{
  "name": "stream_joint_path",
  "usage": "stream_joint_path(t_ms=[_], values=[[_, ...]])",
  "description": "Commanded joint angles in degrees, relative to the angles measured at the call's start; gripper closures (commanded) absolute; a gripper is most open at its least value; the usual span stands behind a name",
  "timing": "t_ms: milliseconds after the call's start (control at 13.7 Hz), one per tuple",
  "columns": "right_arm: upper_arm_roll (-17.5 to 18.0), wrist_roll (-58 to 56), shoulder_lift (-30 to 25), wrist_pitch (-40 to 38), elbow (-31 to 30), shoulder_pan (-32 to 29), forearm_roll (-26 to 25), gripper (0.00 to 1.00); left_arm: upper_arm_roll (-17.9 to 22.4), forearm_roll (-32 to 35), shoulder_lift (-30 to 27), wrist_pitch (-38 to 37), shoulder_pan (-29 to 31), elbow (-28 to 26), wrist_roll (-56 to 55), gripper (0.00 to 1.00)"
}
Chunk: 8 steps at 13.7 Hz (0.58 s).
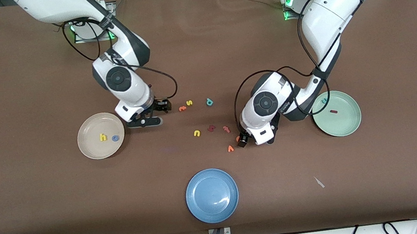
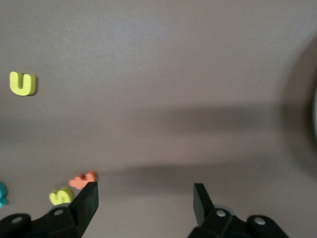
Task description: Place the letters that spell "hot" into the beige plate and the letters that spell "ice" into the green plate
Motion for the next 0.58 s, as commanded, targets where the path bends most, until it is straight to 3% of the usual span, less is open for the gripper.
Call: stream_joint_path(t_ms=[0, 218, 291, 509], values=[[0.04, 10.87, 3.21, 3.66, 0.56, 2.54, -5.88, 0.14, 0.46, -1.93, 0.98, -0.82, -1.23, 3.12, 0.9, 0.04], [0.04, 18.62, 5.68, 3.67, 2.32, 4.65, -10.47, 0.14, 2.56, -1.93, 2.3, -0.73, -3.77, 5.05, -2.18, 0.04], [0.04, 19.86, 6.04, 3.67, 2.5, 5.27, -11.0, 0.14, 4.58, -1.93, 2.39, -0.65, -5.17, 5.58, -2.62, 0.04], [0.04, 22.5, 7.27, 3.67, 3.99, 6.32, -12.06, 0.15, 5.3, -2.1, 3.79, -0.82, -5.89, 7.42, -2.8, 0.04]])
